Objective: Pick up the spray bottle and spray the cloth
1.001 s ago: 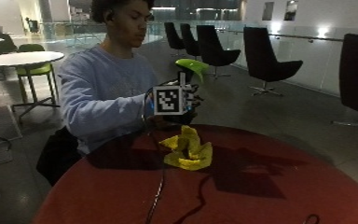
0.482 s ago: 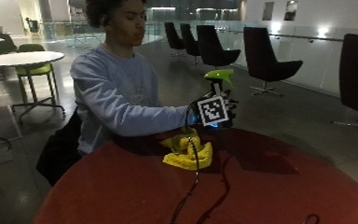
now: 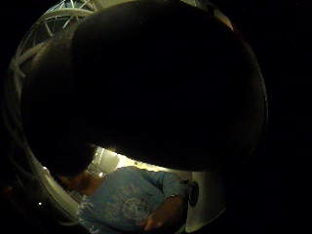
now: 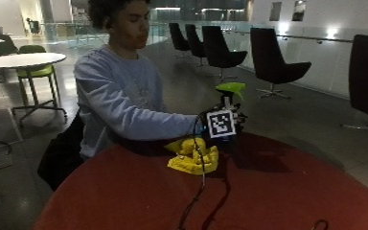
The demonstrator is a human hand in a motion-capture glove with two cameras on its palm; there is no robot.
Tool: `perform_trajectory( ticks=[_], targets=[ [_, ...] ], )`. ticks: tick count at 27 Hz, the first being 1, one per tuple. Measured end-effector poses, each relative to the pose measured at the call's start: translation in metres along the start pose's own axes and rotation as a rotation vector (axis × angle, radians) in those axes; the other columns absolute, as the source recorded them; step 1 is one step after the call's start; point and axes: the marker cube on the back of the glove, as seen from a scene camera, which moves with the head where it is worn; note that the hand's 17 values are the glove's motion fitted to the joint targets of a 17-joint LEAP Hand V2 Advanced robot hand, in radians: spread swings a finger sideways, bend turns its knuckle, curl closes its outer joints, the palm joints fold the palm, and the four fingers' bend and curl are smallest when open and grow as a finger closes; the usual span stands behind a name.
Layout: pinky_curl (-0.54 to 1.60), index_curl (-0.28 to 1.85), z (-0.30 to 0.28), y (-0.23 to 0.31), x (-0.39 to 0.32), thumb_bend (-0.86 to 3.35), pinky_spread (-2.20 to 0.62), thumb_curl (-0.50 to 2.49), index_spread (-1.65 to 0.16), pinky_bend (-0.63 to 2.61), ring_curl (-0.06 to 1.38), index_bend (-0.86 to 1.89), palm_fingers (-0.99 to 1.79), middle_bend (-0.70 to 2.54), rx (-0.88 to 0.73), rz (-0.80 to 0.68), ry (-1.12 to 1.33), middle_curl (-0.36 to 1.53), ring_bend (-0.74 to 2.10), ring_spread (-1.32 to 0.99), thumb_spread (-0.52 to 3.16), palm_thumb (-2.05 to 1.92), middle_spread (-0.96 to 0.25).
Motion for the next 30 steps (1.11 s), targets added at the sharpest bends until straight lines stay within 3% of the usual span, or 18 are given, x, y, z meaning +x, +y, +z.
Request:
perform_trajectory(
  ticks=[5,10,20,30],
  targets=[
    [0.19,0.53,-0.009,0.014,-0.013,-0.08,0.22,0.64,-0.24,0.13,0.39,0.14,0.84,0.28,-0.058,0.042,-0.057,0.51,0.33,-0.04,0.76,0.85,-0.09],
    [0.2,0.49,-0.059,0.052,-0.04,-0.05,0.19,0.58,-0.26,0.15,0.38,0.13,0.73,0.3,-0.063,0.033,-0.055,0.51,0.28,-0.02,0.86,0.78,-0.08],
    [0.17,0.48,-0.188,0.149,-0.031,-0.03,0.18,0.52,-0.25,0.09,0.35,0.22,0.78,0.29,0.065,-0.004,0.312,0.48,0.25,0.0,0.99,0.73,-0.06],
    [0.15,0.49,-0.262,0.239,-0.006,-0.02,0.2,0.48,-0.26,0.1,0.35,0.26,0.74,0.25,0.139,0.07,0.544,0.45,0.25,0.02,1.05,0.71,-0.05]
  ],
)
